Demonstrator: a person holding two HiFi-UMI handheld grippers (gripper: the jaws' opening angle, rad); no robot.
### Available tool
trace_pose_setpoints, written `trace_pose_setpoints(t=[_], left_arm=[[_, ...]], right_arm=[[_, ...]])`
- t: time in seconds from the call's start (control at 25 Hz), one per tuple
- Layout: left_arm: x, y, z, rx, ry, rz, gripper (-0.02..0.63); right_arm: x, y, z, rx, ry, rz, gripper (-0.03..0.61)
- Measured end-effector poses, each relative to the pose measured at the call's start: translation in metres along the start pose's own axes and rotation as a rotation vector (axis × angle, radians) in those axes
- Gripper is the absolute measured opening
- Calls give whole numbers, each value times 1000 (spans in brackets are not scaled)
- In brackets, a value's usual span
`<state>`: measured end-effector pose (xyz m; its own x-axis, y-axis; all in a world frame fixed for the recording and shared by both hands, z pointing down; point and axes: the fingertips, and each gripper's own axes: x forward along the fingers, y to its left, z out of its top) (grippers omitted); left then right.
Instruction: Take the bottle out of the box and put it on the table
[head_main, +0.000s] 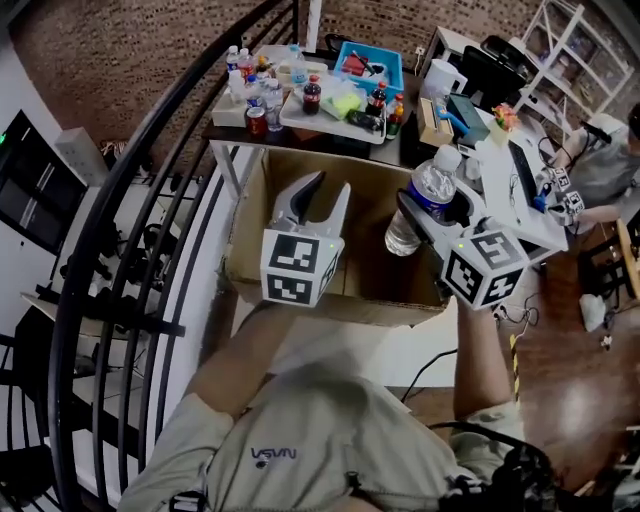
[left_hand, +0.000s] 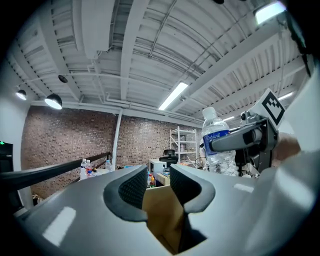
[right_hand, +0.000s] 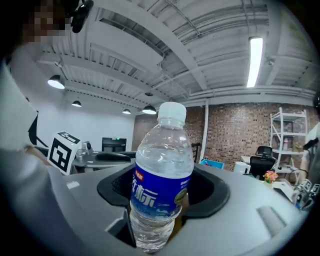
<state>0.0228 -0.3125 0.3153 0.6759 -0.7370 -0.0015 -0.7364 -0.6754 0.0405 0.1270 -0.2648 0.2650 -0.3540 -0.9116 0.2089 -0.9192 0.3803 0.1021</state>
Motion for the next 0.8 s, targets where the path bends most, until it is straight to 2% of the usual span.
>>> trace_pose_setpoints(t=[0.2,0.4,0.64,0.8], left_arm=[[-11,-19,18,-10,-49,-83,116],[-14,-55,37,-31,-91,-180,115],[-17,-137,54,-5,-115,-287,116],[-13,-204,61,5,-128,-340,115]], right_arm=[[-40,-14,11,23,-49,-140,281],[-94,-32,13,25,-67,-290,281],[-167,-58,-1,6,-94,-399,282],[-210,-83,-25,-12,-95,-441,282]])
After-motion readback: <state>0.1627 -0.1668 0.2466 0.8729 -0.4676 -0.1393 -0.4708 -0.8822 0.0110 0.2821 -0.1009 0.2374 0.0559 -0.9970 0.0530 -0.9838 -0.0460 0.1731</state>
